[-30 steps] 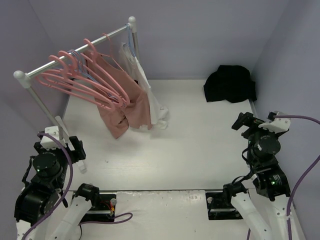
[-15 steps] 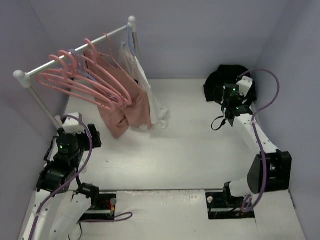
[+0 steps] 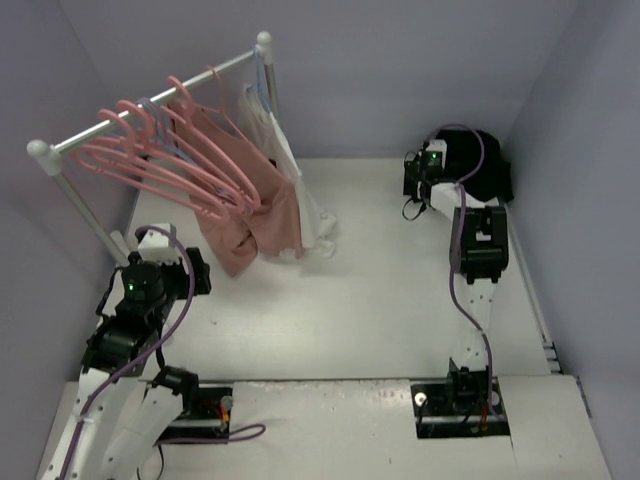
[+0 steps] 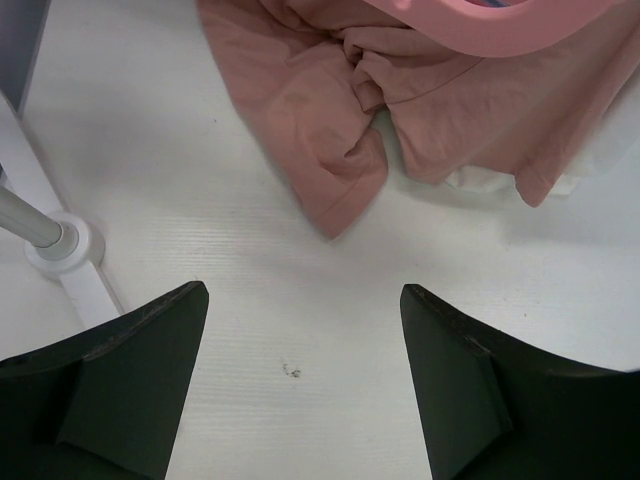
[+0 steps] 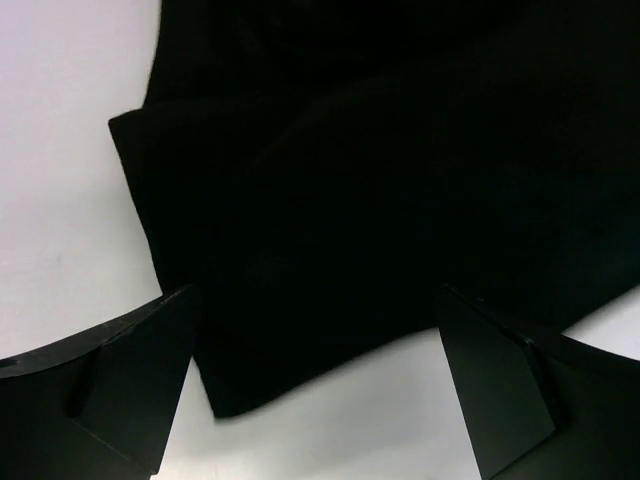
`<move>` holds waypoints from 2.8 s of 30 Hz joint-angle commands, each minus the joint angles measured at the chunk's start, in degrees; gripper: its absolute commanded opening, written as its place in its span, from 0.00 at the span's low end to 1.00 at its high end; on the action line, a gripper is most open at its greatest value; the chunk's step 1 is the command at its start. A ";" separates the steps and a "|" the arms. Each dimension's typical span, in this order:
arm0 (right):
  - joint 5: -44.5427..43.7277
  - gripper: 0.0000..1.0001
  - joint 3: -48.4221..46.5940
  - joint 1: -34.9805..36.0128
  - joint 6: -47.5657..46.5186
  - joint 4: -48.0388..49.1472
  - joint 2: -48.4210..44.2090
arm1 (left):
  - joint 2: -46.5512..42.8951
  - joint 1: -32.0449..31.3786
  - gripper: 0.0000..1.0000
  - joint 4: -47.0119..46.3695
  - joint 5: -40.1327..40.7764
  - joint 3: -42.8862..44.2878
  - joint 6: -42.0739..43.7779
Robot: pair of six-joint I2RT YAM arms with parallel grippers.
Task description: Place the t-shirt on the hanger
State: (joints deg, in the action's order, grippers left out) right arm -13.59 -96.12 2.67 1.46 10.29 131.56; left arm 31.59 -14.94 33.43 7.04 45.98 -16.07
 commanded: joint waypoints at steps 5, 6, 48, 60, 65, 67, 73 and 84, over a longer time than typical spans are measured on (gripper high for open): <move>8.69 1.00 -10.29 -1.85 -3.94 2.18 6.98 | 2.70 0.14 0.73 -4.34 -0.64 0.96 1.04; 9.50 1.00 -10.93 -2.08 -3.65 1.78 7.79 | 2.76 0.03 0.73 -4.34 -0.70 0.96 1.04; 47.38 0.00 -1.76 8.49 3.73 -12.31 -64.64 | -6.37 -0.18 0.73 -3.99 -1.21 1.83 0.25; 16.89 0.00 55.89 8.37 18.25 -18.01 -92.88 | -6.36 -0.27 0.73 -2.52 -6.87 2.19 -3.91; 2.79 0.26 57.79 9.19 26.67 -25.23 -97.00 | -3.54 -0.35 0.73 -2.93 -11.00 2.10 -8.81; 2.43 0.62 55.79 9.20 27.52 -25.87 -94.19 | -1.50 -0.35 0.73 -3.06 -11.66 2.74 -9.57; 17.75 0.75 52.15 9.27 18.68 -16.34 -86.73 | 2.94 -0.46 0.73 -3.18 -14.17 4.63 -8.66; 53.32 0.61 51.50 14.34 12.40 12.54 -58.44 | 2.78 -0.62 0.73 -3.90 -16.37 1.76 0.54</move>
State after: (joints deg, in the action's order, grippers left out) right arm 26.74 -41.71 13.38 18.33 9.89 62.76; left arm 35.62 -15.33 33.95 -8.49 48.06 -19.32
